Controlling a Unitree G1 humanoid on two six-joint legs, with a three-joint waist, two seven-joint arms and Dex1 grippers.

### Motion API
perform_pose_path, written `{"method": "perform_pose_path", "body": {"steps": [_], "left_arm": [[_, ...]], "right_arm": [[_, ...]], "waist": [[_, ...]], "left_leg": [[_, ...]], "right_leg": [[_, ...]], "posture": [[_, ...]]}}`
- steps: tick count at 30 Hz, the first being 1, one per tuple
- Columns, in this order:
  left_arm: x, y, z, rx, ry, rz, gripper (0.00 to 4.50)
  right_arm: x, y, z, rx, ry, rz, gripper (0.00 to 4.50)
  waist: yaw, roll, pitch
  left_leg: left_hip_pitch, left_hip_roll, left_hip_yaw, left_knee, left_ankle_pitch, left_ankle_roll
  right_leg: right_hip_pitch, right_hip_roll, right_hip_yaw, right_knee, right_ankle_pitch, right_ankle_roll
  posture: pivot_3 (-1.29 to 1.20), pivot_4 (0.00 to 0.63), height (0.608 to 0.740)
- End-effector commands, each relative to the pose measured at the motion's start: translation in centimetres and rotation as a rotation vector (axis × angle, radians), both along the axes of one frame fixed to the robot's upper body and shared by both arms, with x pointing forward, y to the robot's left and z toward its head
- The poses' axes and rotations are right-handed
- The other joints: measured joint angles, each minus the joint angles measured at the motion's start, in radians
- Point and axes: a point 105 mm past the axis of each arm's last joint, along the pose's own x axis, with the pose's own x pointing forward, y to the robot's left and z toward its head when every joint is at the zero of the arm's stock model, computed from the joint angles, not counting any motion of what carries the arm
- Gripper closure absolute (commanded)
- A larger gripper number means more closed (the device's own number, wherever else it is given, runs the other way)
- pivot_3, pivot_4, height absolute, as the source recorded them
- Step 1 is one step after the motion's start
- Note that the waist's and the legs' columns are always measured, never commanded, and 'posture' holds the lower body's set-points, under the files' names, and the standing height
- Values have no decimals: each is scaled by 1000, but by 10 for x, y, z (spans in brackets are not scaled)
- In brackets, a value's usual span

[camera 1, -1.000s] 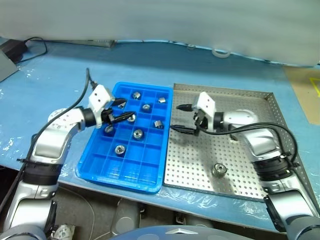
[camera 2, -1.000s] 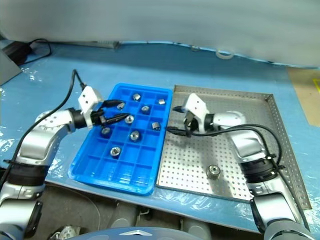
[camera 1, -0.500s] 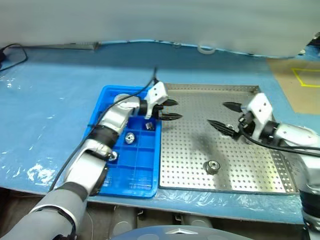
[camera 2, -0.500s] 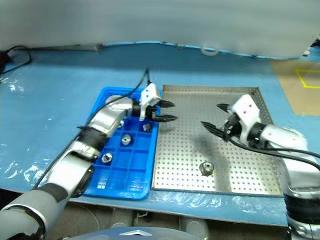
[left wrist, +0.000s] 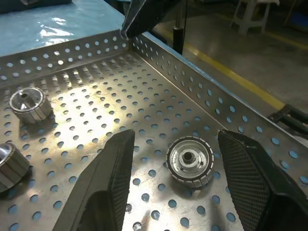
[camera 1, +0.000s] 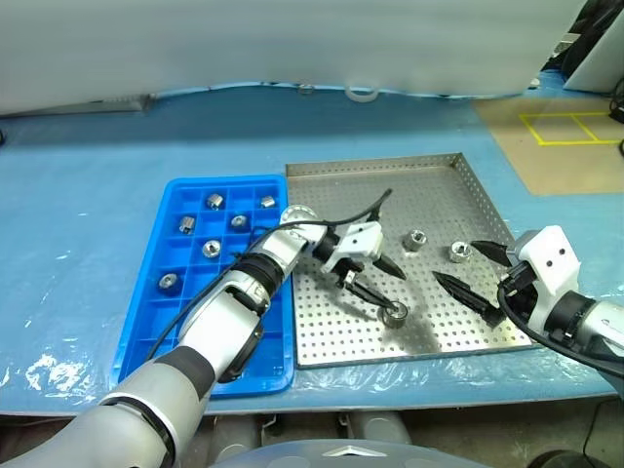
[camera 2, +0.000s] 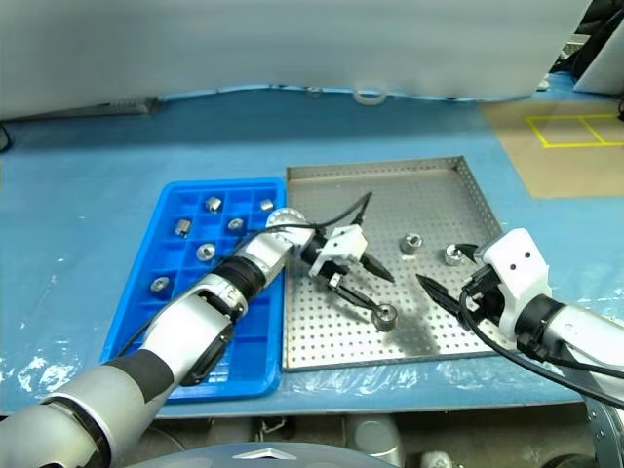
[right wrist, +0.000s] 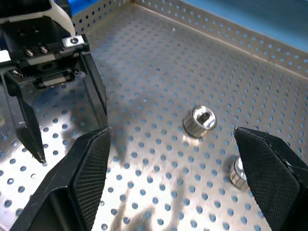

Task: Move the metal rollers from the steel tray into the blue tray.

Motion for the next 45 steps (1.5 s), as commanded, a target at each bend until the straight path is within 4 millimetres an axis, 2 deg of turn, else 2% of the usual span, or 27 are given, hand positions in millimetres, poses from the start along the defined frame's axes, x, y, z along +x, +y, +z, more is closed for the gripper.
{"method": "perform_pose_path", "body": {"steps": [1, 8, 14, 21, 24, 26, 31, 35, 37, 40, 45], "left_arm": [[-8, -15, 3, -28, -44, -40, 1617], [-18, -30, -10, -12, -47, -32, 1617], [-14, -26, -25, 46, -78, 15, 1617], [-10, -19, -40, 111, -84, 59, 1617], [-7, -18, -39, 110, -83, 76, 2094], [-6, -17, -38, 102, -96, 88, 2662], [-2, -17, -33, 62, -100, 117, 2645], [-2, -22, -17, -63, 3, 160, 2645], [-3, -19, -19, -78, 26, 179, 2645], [-2, -15, -23, -84, -3, 224, 2645], [-2, -10, -9, -164, -17, 281, 2645]], "right_arm": [[-9, 1, 10, -30, -33, -13, 233], [-20, -1, 3, -48, 11, -50, 233], [-26, -1, -2, -58, 35, -66, 233], [-19, 4, 0, -56, 25, -61, 233], [-16, 5, 0, -55, 23, -56, 233], [-14, 5, 0, -55, 25, -54, 233], [-11, 3, -3, -48, 31, -47, 233], [-18, 5, -12, -34, 66, -39, 233], [-21, 8, -15, -26, 80, -27, 233], [-25, 12, -18, -12, 100, -11, 233], [-33, 20, -23, 5, 141, 21, 233]], "waist": [[-14, 0, 0], [-74, 0, 0], [-123, 0, 0], [-180, 0, 0], [-189, 0, 0], [-193, 0, 0], [-194, 0, 0], [-193, 0, 0], [-193, 0, 0], [-194, 0, 0], [-192, 0, 0]], "left_leg": [[-1, 0, 0, 0, 0, 1], [-1, -1, 0, 0, -1, 2], [1, -1, -3, -1, -5, 1], [0, -5, -3, -1, -8, 5], [1, -5, -3, -1, -9, 5], [1, -5, -3, -1, -9, 6], [1, -7, -3, 0, -10, 8], [1, -8, -3, 0, -11, 9], [1, -8, -3, -1, -11, 9], [1, -8, -3, -1, -12, 11], [1, -8, -3, -1, -12, 9]], "right_leg": [[0, -1, 0, -1, 0, 0], [1, -1, -1, -4, 0, 0], [9, 0, -5, -16, 1, 5], [11, -4, -5, -20, 1, 5], [13, -4, -6, -22, 1, 5], [14, -4, -6, -23, 1, 5], [15, -5, -6, -24, 2, 4], [15, -7, -7, -24, 2, 4], [15, -8, -7, -24, 2, 4], [15, -8, -8, -24, 2, 4], [15, -8, -8, -24, 2, 4]], "posture": [[-766, 150, 740], [-807, 150, 740], [-811, 150, 740], [-788, 150, 740], [-776, 150, 740], [-766, 150, 740], [-747, 150, 740], [-733, 150, 740], [-722, 150, 740], [-708, 150, 740], [-696, 150, 740]]}}
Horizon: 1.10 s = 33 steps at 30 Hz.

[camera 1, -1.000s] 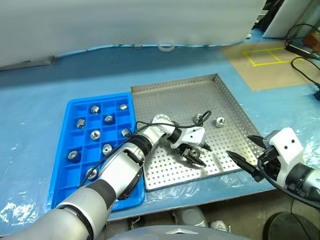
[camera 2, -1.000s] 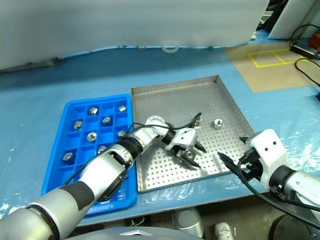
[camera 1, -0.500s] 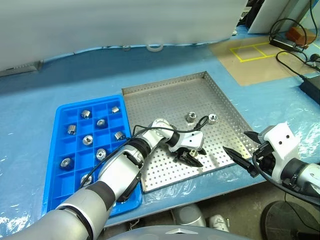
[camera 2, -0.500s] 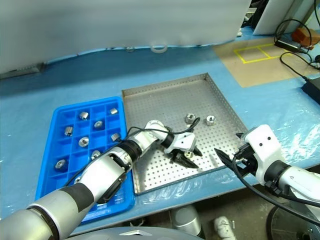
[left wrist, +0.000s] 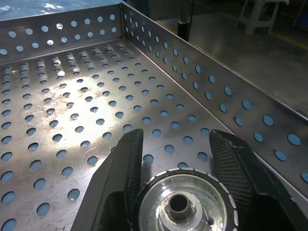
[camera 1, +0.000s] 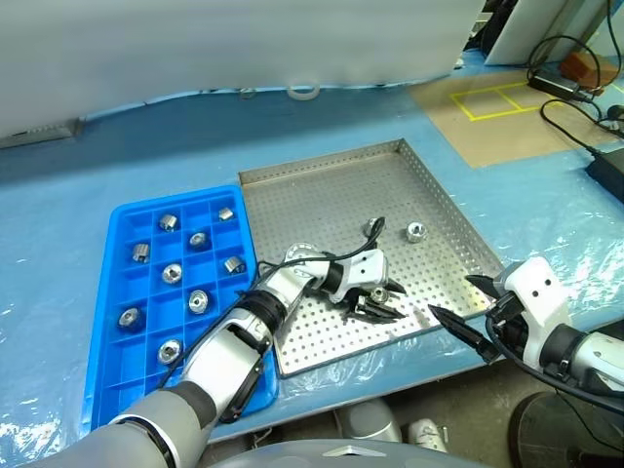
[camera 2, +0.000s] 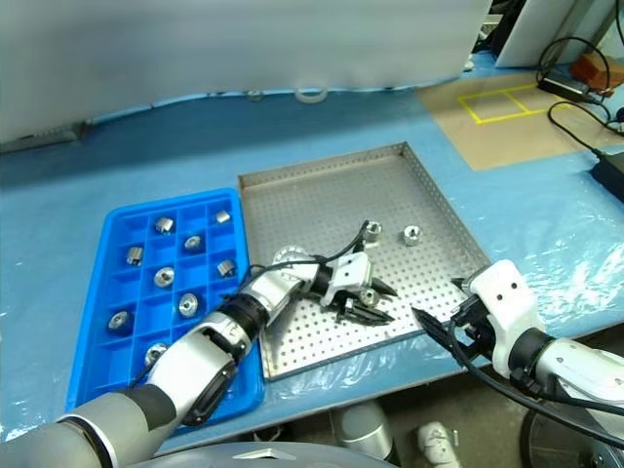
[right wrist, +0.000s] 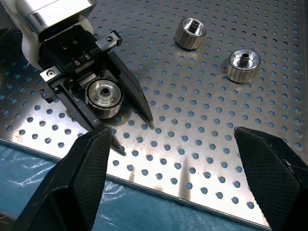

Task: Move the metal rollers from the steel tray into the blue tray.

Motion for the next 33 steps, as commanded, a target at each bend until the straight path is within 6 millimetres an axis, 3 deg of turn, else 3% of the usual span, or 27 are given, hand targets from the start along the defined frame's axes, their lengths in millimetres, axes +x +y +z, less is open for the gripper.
{"method": "perform_pose_path", "body": {"steps": [1, 5, 10, 14, 16, 28, 33], "left_arm": [[5, 1, 27, -97, -58, 52, 2645], [10, 14, 35, -134, -89, 160, 2645], [-1, 30, 38, -143, -110, 197, 2645], [2, 38, 84, -324, -2, 243, 2645], [1, 40, 92, -357, 29, 247, 2645], [23, 35, 79, -282, 8, 294, 2645], [21, 32, 70, -256, 9, 263, 2645]], "right_arm": [[-8, 11, 4, 8, -7, 43, 233], [-14, 15, 1, 23, 24, 47, 233], [-17, 18, -1, 48, 42, 53, 233], [-16, 22, -3, 62, 41, 48, 233], [-12, 23, -3, 65, 33, 50, 233], [13, 28, 5, 55, -41, 78, 233], [21, 31, 5, -3, -58, 125, 233]], "waist": [[0, 0, 0], [0, 0, 0], [-2, 0, 0], [-1, 0, 1], [-1, 0, 1], [3, 1, 1], [4, 1, 1]], "left_leg": [[0, 0, 0, 0, 0, 0], [1, 0, 0, 0, 0, 0], [1, 0, 0, 0, 0, -1], [1, 0, 0, 0, -1, -1], [1, 0, -1, 0, -1, -2], [1, -2, -1, 0, -1, -2], [1, -2, -1, -1, -2, -2]], "right_leg": [[0, 0, 0, 0, 0, 0], [1, 0, 0, 0, 0, 0], [0, 0, 0, 0, 0, 1], [0, 0, 0, 0, 0, 1], [0, 0, 0, 0, 0, 1], [1, -2, 0, 0, -1, 4], [0, -2, 0, 0, 0, 6]], "posture": [[-694, 150, 740], [-690, 150, 740], [-689, 150, 740], [-681, 150, 740], [-677, 150, 740], [-641, 150, 740], [-617, 150, 740]]}}
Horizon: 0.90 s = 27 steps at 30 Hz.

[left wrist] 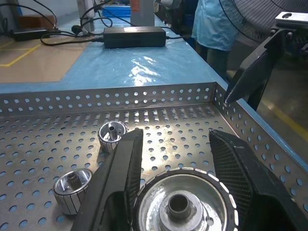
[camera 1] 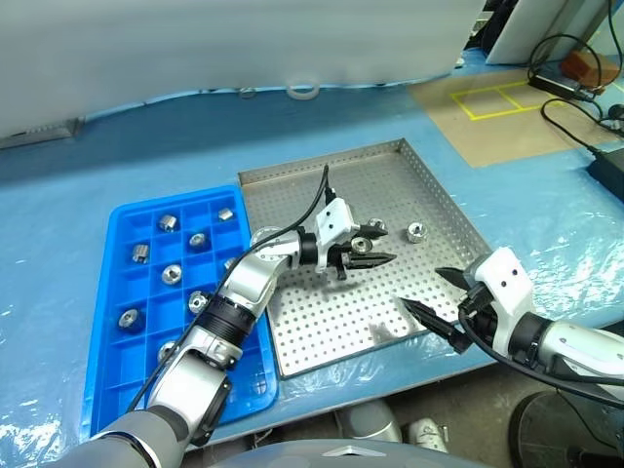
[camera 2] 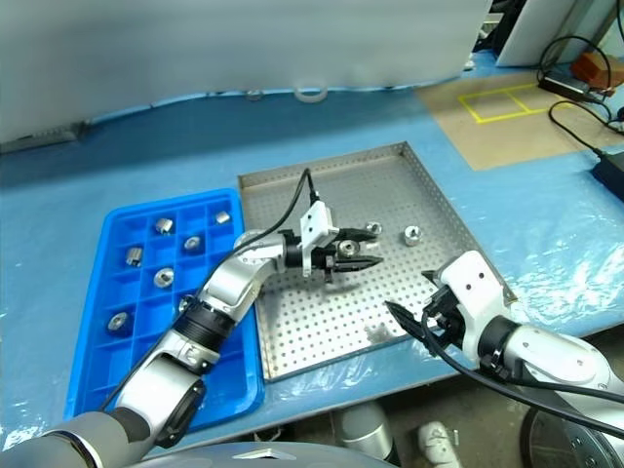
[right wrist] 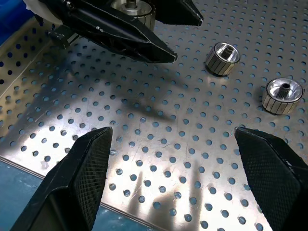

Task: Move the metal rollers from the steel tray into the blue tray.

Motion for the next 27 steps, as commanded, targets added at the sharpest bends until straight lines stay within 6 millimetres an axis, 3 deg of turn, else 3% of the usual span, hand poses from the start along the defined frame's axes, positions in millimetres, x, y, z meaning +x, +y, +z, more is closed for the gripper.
{"method": "perform_pose_path", "body": {"steps": [1, 5, 7, 13, 15, 18, 22, 27], "left_arm": [[-1, -7, -2, 11, -86, -11, 2645], [-5, -9, -45, 180, -141, -53, 2645], [-7, -8, -54, 199, -110, -81, 2645], [6, -10, -57, 211, -111, -10, 726], [7, -10, -56, 210, -104, -12, 726], [11, -7, -42, 156, -89, -12, 726], [13, 3, 11, -68, 54, -55, 726], [-20, 38, 58, -191, 182, -217, 726]], "right_arm": [[7, 5, 6, -5, -53, 34, 233], [14, 4, 6, -19, -67, 46, 233], [15, 3, 6, -24, -69, 50, 233], [17, -4, 4, -43, -73, 24, 233], [17, -5, 4, -45, -76, 19, 233], [18, -5, 4, -43, -82, 19, 233], [20, -4, 2, -47, -81, 23, 233], [27, -1, 0, -42, -86, 43, 233]], "waist": [[1, 0, 0], [3, 0, 0], [3, 1, -1], [-1, 2, -1], [-2, 2, -1], [-3, 2, -1], [-3, 1, 0], [-1, 1, 1]], "left_leg": [[0, 0, 0, 0, 0, 0], [0, 0, 0, 1, 0, 0], [1, 0, 0, 1, 0, 0], [7, 0, -1, 1, 0, 0], [8, 0, 0, 1, 0, 0], [8, 0, 0, 1, 0, -1], [7, 0, -1, 1, 0, -1], [5, 0, -1, 0, 0, -1]], "right_leg": [[0, 0, 0, 0, 1, 1], [1, 0, 0, 0, 2, 5], [1, 0, 0, 0, 3, 6], [7, 0, 0, 0, 3, 6], [8, 0, 0, 0, 2, 6], [8, 0, 0, 0, 2, 6], [7, 0, 0, 0, 2, 6], [5, 0, 0, 0, 3, 5]], "posture": [[-614, 150, 740], [-605, 150, 740], [-606, 150, 740], [-615, 150, 740], [-617, 150, 740], [-614, 150, 740], [-598, 150, 740], [-568, 150, 740]]}}
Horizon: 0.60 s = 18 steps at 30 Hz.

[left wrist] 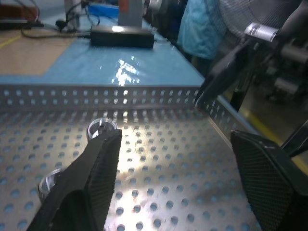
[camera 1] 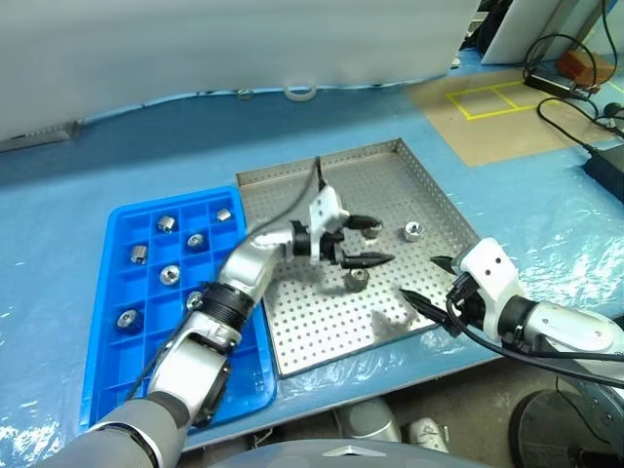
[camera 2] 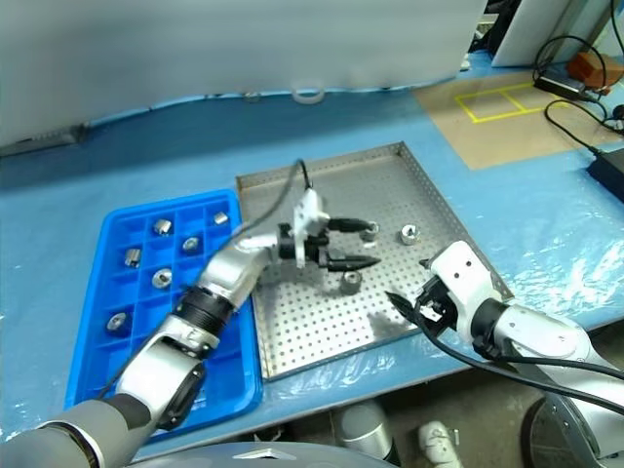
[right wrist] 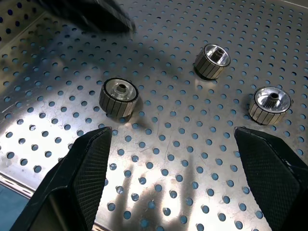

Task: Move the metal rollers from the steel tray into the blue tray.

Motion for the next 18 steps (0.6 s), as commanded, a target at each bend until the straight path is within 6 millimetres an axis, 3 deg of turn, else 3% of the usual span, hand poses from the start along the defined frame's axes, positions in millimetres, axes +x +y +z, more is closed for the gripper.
{"method": "perform_pose_path", "body": {"steps": [1, 4, 7, 10, 18], "left_arm": [[-24, 21, 27, -76, 79, -100, 726], [-23, 41, 23, -24, 94, -30, 726], [-23, 58, 3, 59, 95, 52, 726], [-30, 73, -10, 106, 88, 110, 726], [-28, 97, -18, 165, 60, 237, 726]], "right_arm": [[5, 4, 5, -1, -43, 27, 233], [12, 16, 4, 3, -38, 97, 233], [25, 26, 1, 23, -31, 145, 233], [39, 26, -15, -12, -5, 165, 233], [52, 28, -37, -20, 39, 215, 233]], "waist": [[1, 0, 0], [10, 0, 1], [28, 1, 1], [46, 1, 1], [162, 0, 4]], "left_leg": [[0, 0, 0, 0, 0, 0], [0, 0, 0, 0, 0, 0], [1, 0, 0, 0, 0, -1], [1, 0, 0, 0, 0, -1], [-2, 1, 1, 1, 5, -2]], "right_leg": [[0, 0, 0, 0, 0, 0], [0, 0, 0, 1, 0, 0], [1, 0, 0, 1, 0, 0], [1, 0, 0, 1, 0, 0], [-8, 0, 1, 12, 0, 0]], "posture": [[-561, 150, 740], [-512, 150, 740], [-479, 150, 740], [-430, 150, 740], [-355, 150, 740]]}}
